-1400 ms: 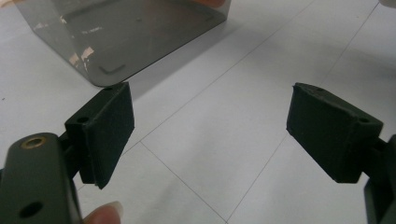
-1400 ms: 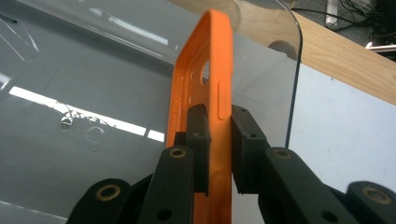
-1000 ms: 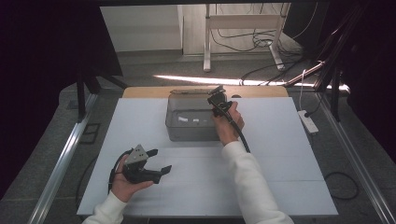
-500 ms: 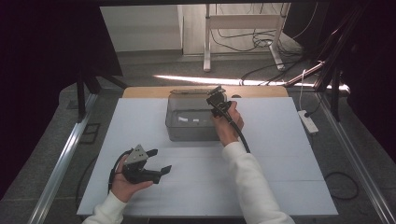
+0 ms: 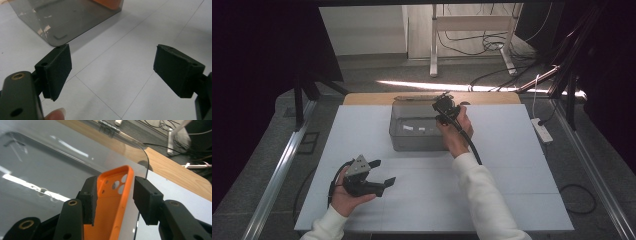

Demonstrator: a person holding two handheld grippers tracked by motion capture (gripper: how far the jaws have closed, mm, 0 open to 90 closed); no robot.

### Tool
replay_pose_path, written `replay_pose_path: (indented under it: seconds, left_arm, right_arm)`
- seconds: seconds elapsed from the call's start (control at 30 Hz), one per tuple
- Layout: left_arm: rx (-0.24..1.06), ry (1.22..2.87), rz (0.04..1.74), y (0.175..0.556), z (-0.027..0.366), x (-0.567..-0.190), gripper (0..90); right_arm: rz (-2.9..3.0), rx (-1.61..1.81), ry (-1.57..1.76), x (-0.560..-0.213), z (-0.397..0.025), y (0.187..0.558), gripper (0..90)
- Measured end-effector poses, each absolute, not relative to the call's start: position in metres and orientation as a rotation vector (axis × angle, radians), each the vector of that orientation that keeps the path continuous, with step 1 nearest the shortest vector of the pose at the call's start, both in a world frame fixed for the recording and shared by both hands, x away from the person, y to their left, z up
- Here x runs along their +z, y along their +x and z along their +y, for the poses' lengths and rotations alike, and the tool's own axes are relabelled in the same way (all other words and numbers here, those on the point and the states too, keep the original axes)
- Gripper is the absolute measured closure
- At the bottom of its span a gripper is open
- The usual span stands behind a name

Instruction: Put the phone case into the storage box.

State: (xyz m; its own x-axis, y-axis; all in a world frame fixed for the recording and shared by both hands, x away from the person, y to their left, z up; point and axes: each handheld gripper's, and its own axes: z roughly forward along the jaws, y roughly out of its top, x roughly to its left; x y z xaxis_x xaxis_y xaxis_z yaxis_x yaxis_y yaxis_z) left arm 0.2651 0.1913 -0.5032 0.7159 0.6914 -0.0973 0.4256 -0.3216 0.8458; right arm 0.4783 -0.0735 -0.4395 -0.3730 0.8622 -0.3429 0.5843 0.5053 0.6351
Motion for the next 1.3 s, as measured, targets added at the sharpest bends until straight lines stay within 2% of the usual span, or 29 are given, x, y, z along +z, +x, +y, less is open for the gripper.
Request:
replay_pose_path:
  seconds: [0.47,1.3]
  left_arm:
    - [0.349,1.964,0.858,0.265,0.192,-0.503,15.7]
    - [0.349,1.960,0.859,0.265,0.192,-0.503,15.7]
  right_arm:
    - [2.187,0.827,1.203,-0.429,-0.090,0.468,40.2]
    - [2.276,1.151,1.059,-0.416,-0.129,0.434,35.4]
